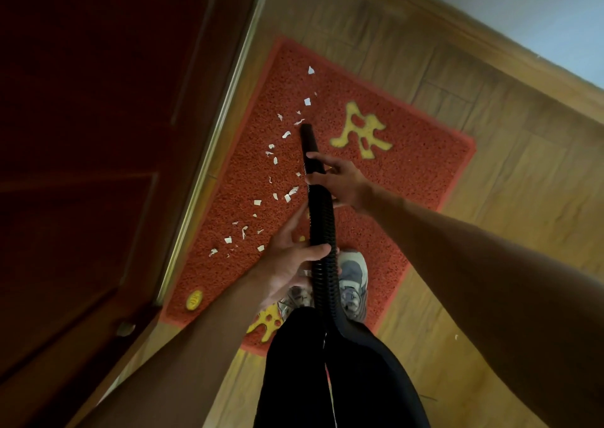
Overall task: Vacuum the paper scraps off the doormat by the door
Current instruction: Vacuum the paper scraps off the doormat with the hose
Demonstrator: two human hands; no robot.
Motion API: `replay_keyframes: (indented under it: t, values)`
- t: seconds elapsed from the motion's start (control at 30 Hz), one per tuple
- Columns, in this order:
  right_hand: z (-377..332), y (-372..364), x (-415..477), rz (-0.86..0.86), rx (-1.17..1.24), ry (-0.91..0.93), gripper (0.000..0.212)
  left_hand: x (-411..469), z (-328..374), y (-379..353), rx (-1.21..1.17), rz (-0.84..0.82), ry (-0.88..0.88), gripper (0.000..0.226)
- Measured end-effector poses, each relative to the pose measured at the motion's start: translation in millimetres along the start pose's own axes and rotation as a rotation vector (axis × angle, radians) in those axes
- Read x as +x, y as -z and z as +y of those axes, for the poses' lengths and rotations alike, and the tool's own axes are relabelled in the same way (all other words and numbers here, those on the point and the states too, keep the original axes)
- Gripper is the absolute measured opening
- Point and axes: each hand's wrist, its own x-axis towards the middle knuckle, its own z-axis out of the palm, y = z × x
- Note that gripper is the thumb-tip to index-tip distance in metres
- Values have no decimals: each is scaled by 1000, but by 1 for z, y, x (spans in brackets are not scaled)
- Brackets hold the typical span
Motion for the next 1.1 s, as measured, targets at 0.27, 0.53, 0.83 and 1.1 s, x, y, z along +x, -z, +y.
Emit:
replay_keyframes:
  t: [0.27,0.53,0.83,1.1]
  values:
    - [-21,0,15,-1,44,23,52,10,23,0,-5,38,-22,87]
    - [-36,23,22,59,53,32,51,23,46,-14,18,34,-25,86]
    - [-53,48,36,61,27,27,52,47,60,-28,0,34,-68,87]
    - [-76,50,50,34,-65,45,53,61,74,-15,6,14,-88,87]
